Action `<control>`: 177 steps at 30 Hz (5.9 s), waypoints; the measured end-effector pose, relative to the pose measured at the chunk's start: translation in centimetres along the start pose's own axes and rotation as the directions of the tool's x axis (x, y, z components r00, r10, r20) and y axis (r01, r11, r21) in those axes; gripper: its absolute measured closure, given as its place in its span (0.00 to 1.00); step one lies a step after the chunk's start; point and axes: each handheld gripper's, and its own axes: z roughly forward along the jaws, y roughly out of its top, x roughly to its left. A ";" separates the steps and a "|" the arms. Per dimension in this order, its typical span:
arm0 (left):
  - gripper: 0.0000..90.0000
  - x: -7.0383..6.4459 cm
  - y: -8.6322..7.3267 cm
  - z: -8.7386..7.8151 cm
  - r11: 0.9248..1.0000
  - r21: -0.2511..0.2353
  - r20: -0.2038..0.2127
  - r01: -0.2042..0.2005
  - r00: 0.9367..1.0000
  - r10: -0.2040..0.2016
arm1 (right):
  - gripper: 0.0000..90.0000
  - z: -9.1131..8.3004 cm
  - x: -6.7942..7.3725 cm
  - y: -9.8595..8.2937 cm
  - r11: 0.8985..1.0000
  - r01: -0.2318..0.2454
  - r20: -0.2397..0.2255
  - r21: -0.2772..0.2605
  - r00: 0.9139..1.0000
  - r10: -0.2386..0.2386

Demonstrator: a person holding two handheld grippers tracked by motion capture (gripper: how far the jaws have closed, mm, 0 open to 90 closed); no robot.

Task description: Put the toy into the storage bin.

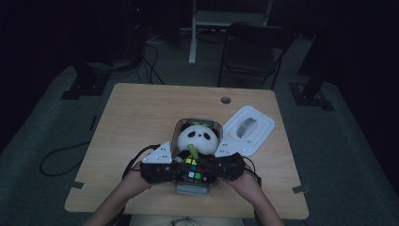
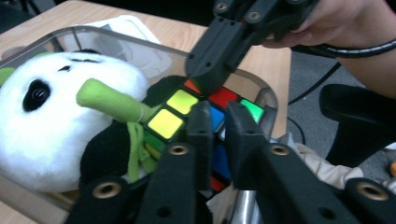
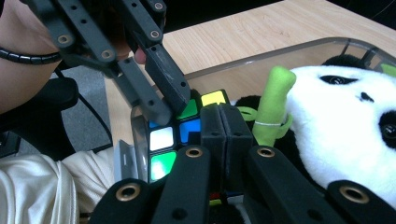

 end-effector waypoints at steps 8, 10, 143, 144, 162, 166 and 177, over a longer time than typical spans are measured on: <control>1.00 0.1 0.1 0.9 0.998 0.050 0.008 -0.027 1.000 0.026 | 1.00 0.9 0.1 -0.5 0.999 -0.003 -0.018 0.047 1.000 0.004; 1.00 0.1 0.3 1.0 0.997 0.066 0.006 -0.043 0.999 0.042 | 1.00 0.9 0.1 -0.5 0.999 -0.001 -0.011 0.053 1.000 0.002; 0.12 4.4 -2.3 -2.4 0.992 -0.041 -0.129 0.120 0.984 -0.124 | 0.13 -3.9 -10.0 -6.9 0.880 -0.465 0.375 -0.096 0.802 0.464; 0.10 4.5 -2.4 -2.5 0.991 -0.046 -0.143 0.127 0.981 -0.132 | 0.13 -3.9 -10.1 -7.1 0.880 -0.465 0.385 -0.094 0.798 0.463; 0.01 6.6 -6.9 -2.9 0.983 -0.077 -0.285 0.167 0.941 -0.182 | 0.15 -3.0 -12.1 -9.3 0.868 -0.492 0.509 -0.067 0.731 0.454; 0.01 7.2 -8.3 -2.4 0.980 -0.059 -0.303 0.191 0.932 -0.200 | 0.16 -2.8 -12.6 -9.8 0.861 -0.501 0.530 -0.087 0.709 0.466; 0.01 8.1 -11.4 -1.0 0.966 -0.013 -0.375 0.260 0.894 -0.245 | 0.18 -1.8 -13.6 -9.6 0.857 -0.504 0.588 -0.110 0.662 0.465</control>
